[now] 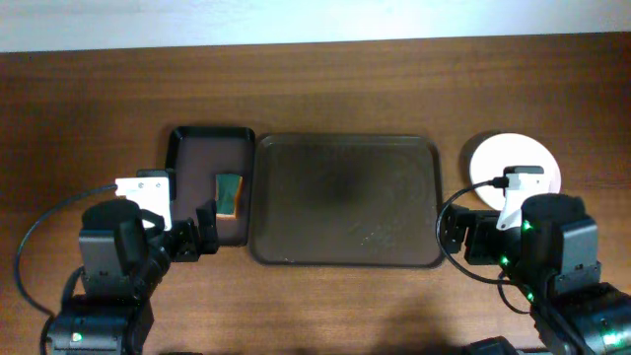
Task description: Clean dirty plates on tray and stack at the side
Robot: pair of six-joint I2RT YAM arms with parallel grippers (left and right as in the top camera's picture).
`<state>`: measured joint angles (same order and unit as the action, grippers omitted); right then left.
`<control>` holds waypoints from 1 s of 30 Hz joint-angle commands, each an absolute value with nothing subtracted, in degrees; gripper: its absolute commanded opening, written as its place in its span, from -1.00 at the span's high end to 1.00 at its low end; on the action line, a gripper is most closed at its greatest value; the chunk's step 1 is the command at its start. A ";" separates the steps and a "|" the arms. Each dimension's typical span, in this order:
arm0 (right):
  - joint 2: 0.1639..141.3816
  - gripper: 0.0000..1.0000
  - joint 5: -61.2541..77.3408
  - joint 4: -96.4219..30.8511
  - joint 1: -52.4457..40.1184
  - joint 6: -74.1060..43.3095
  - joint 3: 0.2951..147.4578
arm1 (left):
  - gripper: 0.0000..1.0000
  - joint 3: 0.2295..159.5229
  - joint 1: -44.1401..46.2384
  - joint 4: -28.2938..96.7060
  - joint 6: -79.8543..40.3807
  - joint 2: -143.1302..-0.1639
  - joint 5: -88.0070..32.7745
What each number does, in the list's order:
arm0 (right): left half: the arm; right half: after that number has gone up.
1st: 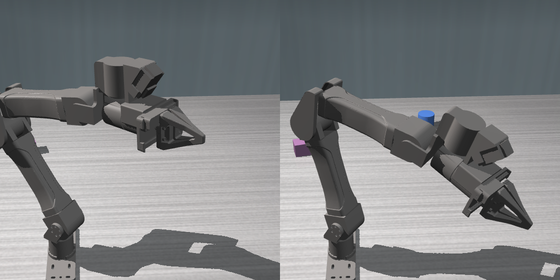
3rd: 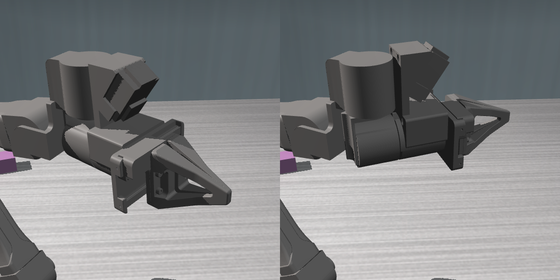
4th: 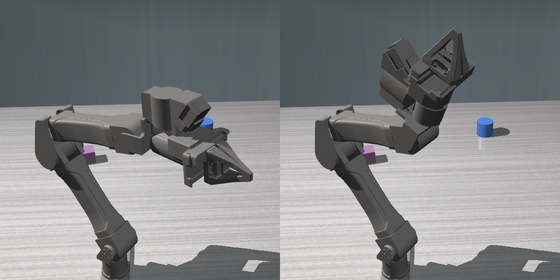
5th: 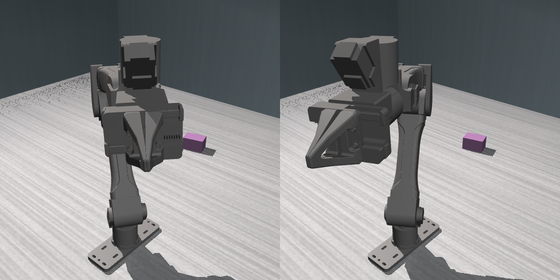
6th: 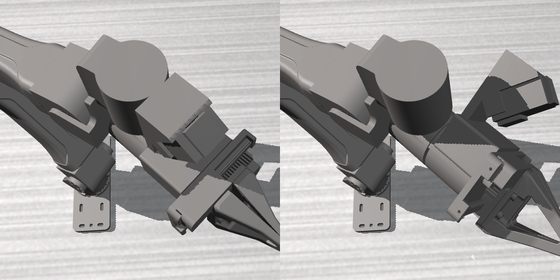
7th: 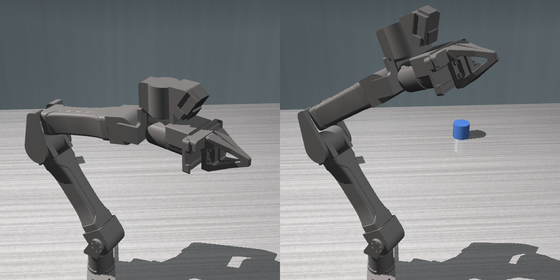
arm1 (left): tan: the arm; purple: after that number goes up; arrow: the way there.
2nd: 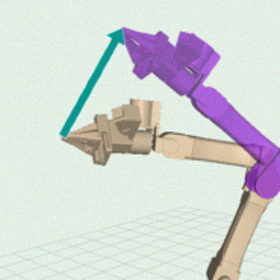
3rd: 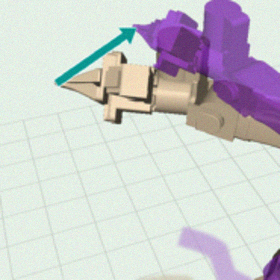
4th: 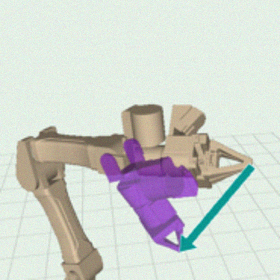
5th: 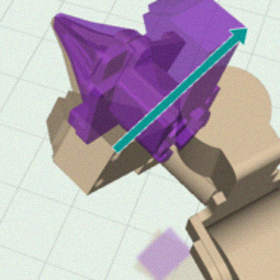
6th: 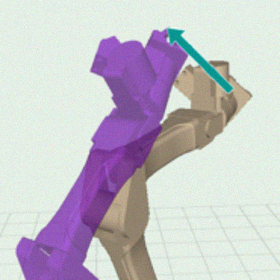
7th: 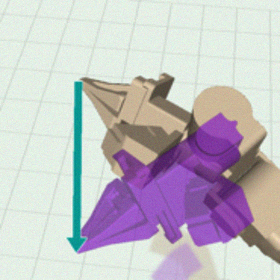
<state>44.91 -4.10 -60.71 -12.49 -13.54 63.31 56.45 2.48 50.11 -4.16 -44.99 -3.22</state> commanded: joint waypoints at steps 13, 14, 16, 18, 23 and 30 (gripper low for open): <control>38.00 -0.97 -6.46 -53.63 -7.03 -9.76 59.09 | -0.99 56.07 2.46 50.19 -4.29 -44.86 -3.68; 33.82 -0.97 -6.50 -51.18 -5.58 -9.39 56.55 | -0.99 56.07 2.46 50.19 -4.29 -44.86 -3.66; 27.09 -0.97 -6.50 -46.68 -3.64 -9.37 51.75 | -0.99 56.07 2.46 50.19 -4.29 -44.86 -3.66; 18.61 -0.97 -6.28 -40.14 -1.74 -9.39 44.38 | -0.99 56.07 2.46 50.19 -4.29 -44.86 -3.66; 1.63 -0.97 -6.04 -26.76 -1.41 -9.41 26.33 | -0.99 56.07 2.46 50.19 -4.29 -44.86 -3.68; 0.21 -0.97 -4.91 -12.08 -1.43 -9.21 13.34 | -0.99 56.07 2.46 50.19 -4.29 -44.86 -3.68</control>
<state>0.80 -5.67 -14.94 -1.85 -9.87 16.23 56.31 2.48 50.30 -4.14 -44.99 -3.22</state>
